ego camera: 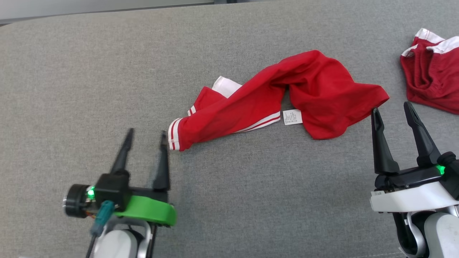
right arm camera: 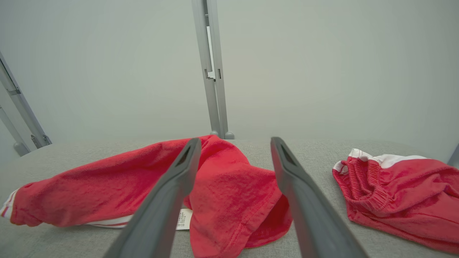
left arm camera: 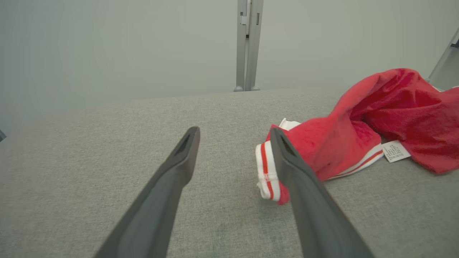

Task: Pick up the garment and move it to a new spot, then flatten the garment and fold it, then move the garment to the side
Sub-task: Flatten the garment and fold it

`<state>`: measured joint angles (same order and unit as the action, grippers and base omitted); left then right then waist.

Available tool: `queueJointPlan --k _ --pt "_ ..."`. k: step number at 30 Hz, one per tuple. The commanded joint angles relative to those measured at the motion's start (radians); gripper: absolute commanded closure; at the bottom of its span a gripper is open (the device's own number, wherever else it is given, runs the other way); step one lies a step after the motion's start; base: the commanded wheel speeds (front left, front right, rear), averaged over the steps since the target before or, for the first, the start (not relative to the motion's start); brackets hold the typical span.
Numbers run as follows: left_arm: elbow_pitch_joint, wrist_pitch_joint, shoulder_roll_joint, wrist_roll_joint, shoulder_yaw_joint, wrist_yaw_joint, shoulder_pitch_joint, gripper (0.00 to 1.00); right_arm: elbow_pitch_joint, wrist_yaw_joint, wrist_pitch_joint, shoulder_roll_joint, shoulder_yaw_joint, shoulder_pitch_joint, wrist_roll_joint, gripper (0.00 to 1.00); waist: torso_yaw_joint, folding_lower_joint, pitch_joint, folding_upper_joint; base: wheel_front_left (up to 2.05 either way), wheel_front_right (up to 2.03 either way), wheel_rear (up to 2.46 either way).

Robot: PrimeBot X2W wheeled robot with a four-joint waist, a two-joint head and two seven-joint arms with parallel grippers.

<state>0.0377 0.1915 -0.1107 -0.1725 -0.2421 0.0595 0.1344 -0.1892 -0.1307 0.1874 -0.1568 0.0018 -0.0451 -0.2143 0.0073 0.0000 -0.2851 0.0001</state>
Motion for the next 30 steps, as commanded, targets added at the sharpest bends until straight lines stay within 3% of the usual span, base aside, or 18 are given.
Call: queueJointPlan --k 1,5,9,11,12,13,17,22,30 --pt "-0.004 -0.036 0.002 -0.012 -0.021 -0.023 0.005 0.0 -0.007 0.0 -0.004 0.002 0.002 0.006 0.003 0.0 0.003 0.0 -0.01 -0.0001 0.0 0.0 0.0" --pt "0.005 -0.15 0.012 -0.043 -0.075 -0.063 0.015 0.0 -0.011 0.0 -0.008 -0.001 0.01 -0.011 0.0 0.0 -0.002 0.0 -0.034 -0.0001 0.0 0.0 0.0" --pt "0.041 -0.174 0.009 -0.055 -0.065 -0.058 0.042 0.0 -0.004 0.0 -0.005 0.001 0.012 -0.022 -0.007 0.0 -0.014 0.0 -0.052 -0.0001 0.0 0.0 0.0" --pt "0.06 -0.178 0.015 -0.092 -0.062 -0.08 0.055 0.0 0.001 0.0 -0.004 0.002 0.01 -0.023 -0.011 0.0 -0.018 0.0 -0.057 -0.0001 0.0 0.0 0.0" --pt "0.057 -0.165 0.018 -0.106 -0.058 -0.093 0.07 0.55 0.004 0.0 -0.003 0.003 0.007 -0.023 -0.011 0.0 -0.02 0.0 -0.058 -0.0001 0.0 0.0 0.0" --pt "0.055 -0.163 0.017 -0.113 -0.059 -0.103 0.078 1.0 0.006 0.0 -0.001 0.004 0.006 -0.022 -0.011 0.0 -0.021 0.0 -0.059 -0.0001 0.0 0.0 0.0" --pt "0.017 -0.184 -0.012 -0.121 -0.076 -0.134 0.093 1.0 0.011 0.0 0.002 0.004 -0.002 -0.019 -0.014 0.0 -0.018 0.0 -0.054 -0.0001 0.0 0.0 0.0" --pt "-0.164 -0.281 -0.04 -0.149 -0.112 -0.154 0.082 1.0 0.012 0.0 0.0 0.008 -0.019 -0.005 -0.017 0.0 0.002 0.0 -0.035 -0.0001 0.0 0.0 0.0" --pt "-0.481 -0.426 -0.083 -0.167 -0.115 -0.131 0.045 1.0 0.021 0.0 -0.001 0.031 -0.016 0.012 -0.02 0.0 0.031 0.0 0.001 -0.0001 0.0 0.0 0.0"
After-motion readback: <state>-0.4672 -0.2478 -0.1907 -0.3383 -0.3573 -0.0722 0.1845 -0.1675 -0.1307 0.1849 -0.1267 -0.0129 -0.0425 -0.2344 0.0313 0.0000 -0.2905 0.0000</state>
